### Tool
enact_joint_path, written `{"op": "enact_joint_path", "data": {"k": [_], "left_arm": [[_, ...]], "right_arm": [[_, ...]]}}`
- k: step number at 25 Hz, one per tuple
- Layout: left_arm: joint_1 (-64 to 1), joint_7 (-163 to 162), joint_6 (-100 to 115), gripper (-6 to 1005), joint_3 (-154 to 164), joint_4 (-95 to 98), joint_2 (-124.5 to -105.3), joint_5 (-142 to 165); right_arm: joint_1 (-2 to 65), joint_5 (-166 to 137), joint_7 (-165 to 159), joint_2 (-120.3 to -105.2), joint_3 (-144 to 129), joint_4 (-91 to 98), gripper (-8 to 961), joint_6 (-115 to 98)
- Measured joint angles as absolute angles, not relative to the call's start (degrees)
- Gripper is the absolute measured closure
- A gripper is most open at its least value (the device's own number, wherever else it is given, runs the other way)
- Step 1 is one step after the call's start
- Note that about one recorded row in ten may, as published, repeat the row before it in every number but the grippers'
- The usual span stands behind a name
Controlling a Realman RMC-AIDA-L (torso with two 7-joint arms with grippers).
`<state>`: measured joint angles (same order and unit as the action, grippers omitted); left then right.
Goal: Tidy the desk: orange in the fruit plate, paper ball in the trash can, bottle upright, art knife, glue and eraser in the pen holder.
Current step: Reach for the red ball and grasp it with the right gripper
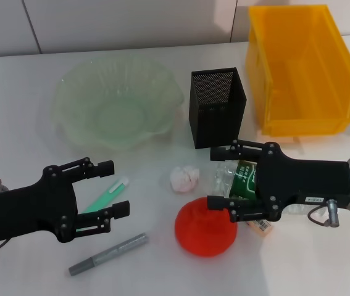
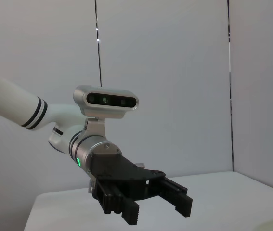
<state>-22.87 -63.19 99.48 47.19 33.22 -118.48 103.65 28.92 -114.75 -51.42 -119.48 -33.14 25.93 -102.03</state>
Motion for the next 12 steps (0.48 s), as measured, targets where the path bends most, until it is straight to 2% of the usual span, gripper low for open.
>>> {"op": "enact_joint_path", "data": {"k": [12], "left_arm": [[-22.9, -63.2, 99.5, 214, 47.1, 33.1, -118.54, 103.6]], "right_arm": [[28.0, -114.8, -52.7, -119.2, -33.3, 26.4, 141, -102.3]]}}
